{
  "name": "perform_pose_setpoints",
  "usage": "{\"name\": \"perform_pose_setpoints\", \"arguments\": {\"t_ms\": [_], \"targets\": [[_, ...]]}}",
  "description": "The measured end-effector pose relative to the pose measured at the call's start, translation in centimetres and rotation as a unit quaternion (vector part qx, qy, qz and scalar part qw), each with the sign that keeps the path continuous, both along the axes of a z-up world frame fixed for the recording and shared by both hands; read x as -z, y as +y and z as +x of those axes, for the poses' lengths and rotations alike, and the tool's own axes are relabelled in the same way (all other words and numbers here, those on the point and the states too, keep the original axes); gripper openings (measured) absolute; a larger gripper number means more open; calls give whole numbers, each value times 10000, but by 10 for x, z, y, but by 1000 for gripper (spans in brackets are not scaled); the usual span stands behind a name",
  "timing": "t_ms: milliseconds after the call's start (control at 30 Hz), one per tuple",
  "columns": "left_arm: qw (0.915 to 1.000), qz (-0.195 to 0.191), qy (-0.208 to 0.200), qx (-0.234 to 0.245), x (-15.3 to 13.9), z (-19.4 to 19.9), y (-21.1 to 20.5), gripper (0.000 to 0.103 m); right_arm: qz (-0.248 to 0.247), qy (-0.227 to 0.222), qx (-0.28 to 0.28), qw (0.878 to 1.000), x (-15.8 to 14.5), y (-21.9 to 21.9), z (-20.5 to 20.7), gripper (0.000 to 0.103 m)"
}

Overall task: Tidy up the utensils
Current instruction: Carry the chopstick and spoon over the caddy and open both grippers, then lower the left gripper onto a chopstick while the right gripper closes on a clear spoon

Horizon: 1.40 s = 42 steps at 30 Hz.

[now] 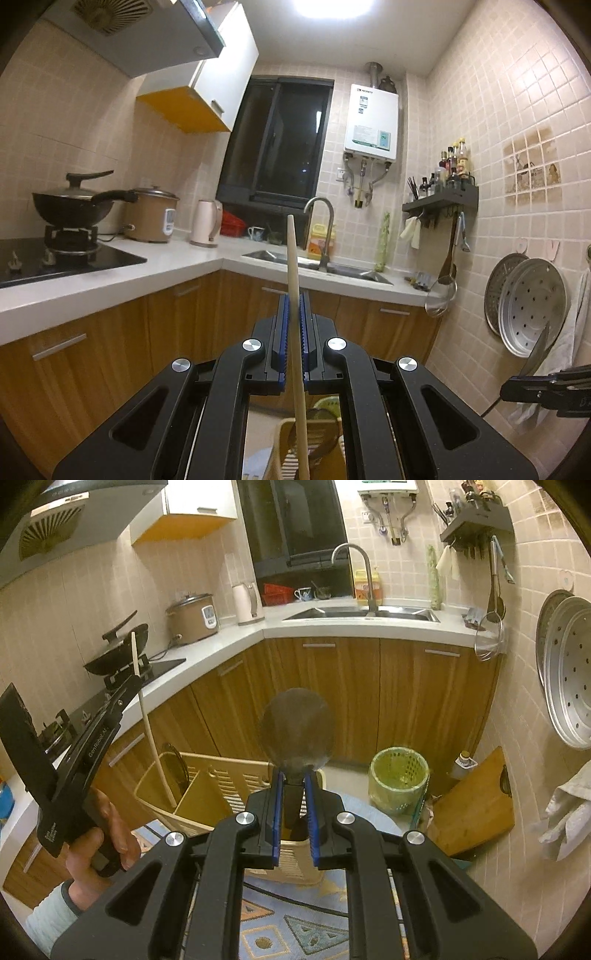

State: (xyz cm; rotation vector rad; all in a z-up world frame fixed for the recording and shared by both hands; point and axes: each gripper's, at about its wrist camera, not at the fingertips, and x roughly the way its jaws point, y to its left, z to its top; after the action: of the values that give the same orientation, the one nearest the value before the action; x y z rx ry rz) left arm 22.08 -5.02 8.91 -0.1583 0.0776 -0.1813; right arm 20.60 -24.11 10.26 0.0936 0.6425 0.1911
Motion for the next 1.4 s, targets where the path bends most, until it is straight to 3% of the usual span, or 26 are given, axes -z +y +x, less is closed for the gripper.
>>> {"name": "perform_pose_setpoints", "arguments": {"t_ms": [133,267,333,400,500,533,567,700,867,933,1033,1133,1200,1400], "targets": [[9998,114,90,112,8,-5,0,4,-43,105,-62,9999,4,5,1,10],[9992,55,271,282,9,-17,8,5,253,409,-250,9985,9,4,4,12],[9987,-47,372,356,6,-24,19,14,425,545,-297,9972,10,0,3,15],[9982,-133,435,398,2,-29,28,30,548,657,-308,9959,11,-4,-1,22],[9965,-349,594,484,-3,-42,47,33,581,665,-250,9958,8,-9,-13,39],[9957,-411,643,517,-5,-46,53,35,551,637,-206,9962,6,-10,-19,53],[9951,-443,698,541,-7,-52,58,37,526,580,-179,9968,4,-11,-26,56],[9922,-349,989,673,-12,-72,67,37,457,546,-208,9972,-6,-11,-50,56],[9803,61,1677,1042,-13,-98,66,37,266,698,-112,9971,-15,-7,-86,56],[9714,222,2030,1211,-7,-103,64,37,189,886,-65,9959,-13,-7,-96,56],[9489,410,2753,1489,15,-110,64,37,118,1315,-41,9912,-1,-6,-109,56],[9344,568,3154,1554,37,-117,64,37,141,1735,-104,9847,17,-5,-119,56],[9185,699,3514,1675,57,-124,65,37,124,1977,-139,9801,31,-3,-123,56],[8599,1161,4452,2213,113,-141,58,37,289,2909,-165,9562,84,-6,-132,55]]}}
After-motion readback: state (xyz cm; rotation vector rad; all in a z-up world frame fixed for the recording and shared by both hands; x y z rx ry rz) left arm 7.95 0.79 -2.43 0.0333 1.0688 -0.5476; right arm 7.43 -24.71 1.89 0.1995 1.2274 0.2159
